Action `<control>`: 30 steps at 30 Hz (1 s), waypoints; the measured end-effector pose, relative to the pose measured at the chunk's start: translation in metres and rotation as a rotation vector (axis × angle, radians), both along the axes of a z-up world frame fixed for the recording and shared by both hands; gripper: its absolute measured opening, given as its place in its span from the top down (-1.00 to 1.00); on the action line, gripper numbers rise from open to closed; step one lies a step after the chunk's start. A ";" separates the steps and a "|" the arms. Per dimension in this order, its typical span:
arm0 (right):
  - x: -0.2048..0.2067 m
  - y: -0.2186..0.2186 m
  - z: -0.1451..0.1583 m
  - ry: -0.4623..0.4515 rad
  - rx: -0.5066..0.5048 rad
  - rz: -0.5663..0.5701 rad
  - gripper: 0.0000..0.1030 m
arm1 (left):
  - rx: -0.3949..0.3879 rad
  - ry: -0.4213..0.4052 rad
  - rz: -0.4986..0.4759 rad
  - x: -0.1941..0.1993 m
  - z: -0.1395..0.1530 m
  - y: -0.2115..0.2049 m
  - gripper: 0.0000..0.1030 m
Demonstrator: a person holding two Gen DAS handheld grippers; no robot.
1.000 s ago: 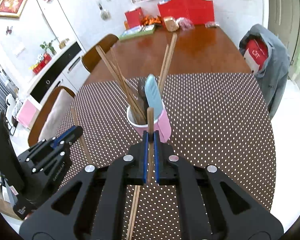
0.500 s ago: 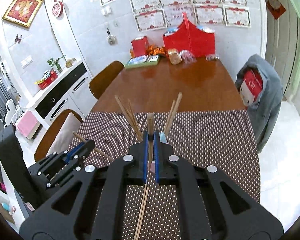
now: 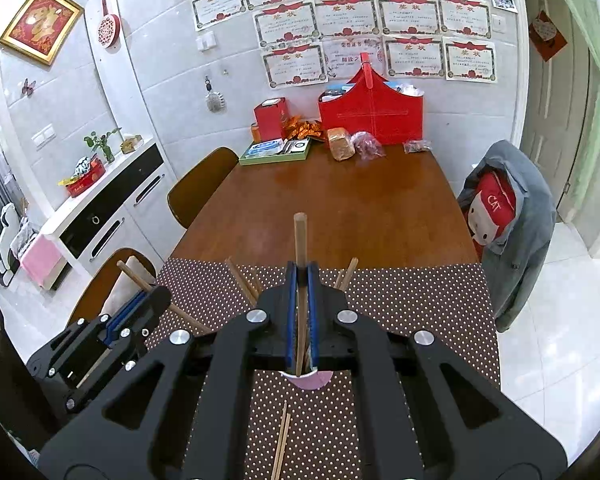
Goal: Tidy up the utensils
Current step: 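Carry the chopstick in the right tool over the pink cup and lower it, then open the right tool to drop the chopstick into the cup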
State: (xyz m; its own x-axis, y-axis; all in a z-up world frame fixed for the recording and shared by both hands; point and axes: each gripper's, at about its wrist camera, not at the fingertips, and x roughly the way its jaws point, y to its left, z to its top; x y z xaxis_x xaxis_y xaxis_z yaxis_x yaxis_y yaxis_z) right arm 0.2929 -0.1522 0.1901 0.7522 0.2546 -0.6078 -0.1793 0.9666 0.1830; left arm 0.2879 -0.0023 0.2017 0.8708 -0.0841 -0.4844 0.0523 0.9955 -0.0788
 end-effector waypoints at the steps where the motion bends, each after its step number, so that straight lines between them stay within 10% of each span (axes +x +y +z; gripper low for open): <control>1: 0.004 -0.001 0.001 -0.001 0.000 -0.001 0.89 | -0.004 0.001 -0.002 0.003 0.000 0.000 0.89; 8: 0.028 0.007 -0.012 0.016 -0.033 0.004 0.89 | -0.007 0.045 -0.010 0.031 -0.017 -0.002 0.89; 19: 0.076 0.020 -0.130 0.316 -0.073 0.052 0.88 | 0.035 0.254 -0.025 0.070 -0.110 0.000 0.71; 30: 0.057 0.011 -0.125 0.285 -0.083 0.042 0.62 | 0.041 0.243 0.008 0.062 -0.121 0.015 0.31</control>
